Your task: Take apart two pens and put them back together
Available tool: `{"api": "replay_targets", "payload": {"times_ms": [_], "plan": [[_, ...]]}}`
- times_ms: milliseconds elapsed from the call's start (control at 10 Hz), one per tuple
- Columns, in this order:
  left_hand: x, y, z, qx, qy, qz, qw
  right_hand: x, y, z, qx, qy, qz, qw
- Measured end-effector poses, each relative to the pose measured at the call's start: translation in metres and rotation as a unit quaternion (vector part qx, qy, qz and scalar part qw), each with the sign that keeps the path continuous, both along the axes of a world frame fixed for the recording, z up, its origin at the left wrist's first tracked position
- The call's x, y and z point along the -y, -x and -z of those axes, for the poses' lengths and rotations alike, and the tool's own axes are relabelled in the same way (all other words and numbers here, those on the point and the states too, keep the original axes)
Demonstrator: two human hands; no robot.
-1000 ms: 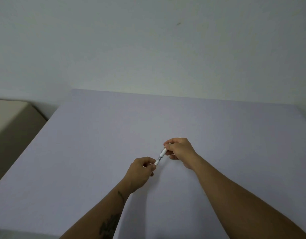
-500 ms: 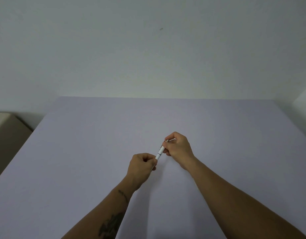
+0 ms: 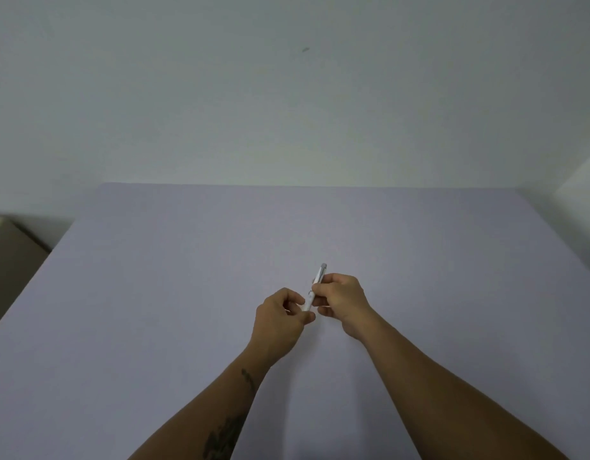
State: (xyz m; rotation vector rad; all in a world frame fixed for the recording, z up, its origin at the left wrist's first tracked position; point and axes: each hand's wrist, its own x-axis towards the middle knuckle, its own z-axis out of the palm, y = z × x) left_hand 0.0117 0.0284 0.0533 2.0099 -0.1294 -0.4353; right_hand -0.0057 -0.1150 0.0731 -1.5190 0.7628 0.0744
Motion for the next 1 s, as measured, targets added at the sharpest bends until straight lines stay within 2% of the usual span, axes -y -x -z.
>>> {"api": "replay_targets", "payload": {"times_ms": [100,200,300,400,500,700,800,1000], "plan": [[-0.011,0.006,0.023,0.055,-0.062,0.033,0.996,0.005,0.004,0.006,-0.014,0.073,-0.001,0.997],[-0.027,0.015,0.049,0.103,-0.147,0.089,0.98,0.013,0.016,0.017,-0.054,0.2,-0.041,0.978],[-0.038,0.025,0.068,0.149,-0.289,0.159,0.932,0.015,0.032,0.03,-0.097,0.281,-0.092,0.95],[-0.045,0.035,0.083,0.16,-0.38,0.218,0.885,0.01,0.047,0.045,-0.122,0.327,-0.131,0.928],[-0.043,0.034,0.087,0.132,-0.405,0.249,0.87,0.002,0.056,0.059,-0.14,0.365,-0.167,0.905],[-0.039,0.026,0.087,0.112,-0.421,0.264,0.86,-0.008,0.06,0.078,-0.113,0.421,-0.163,0.885],[-0.039,0.027,0.088,0.116,-0.426,0.261,0.858,-0.009,0.061,0.081,-0.113,0.432,-0.16,0.88],[-0.037,0.026,0.086,0.115,-0.428,0.253,0.86,-0.003,0.063,0.079,-0.118,0.414,-0.134,0.893]]}}
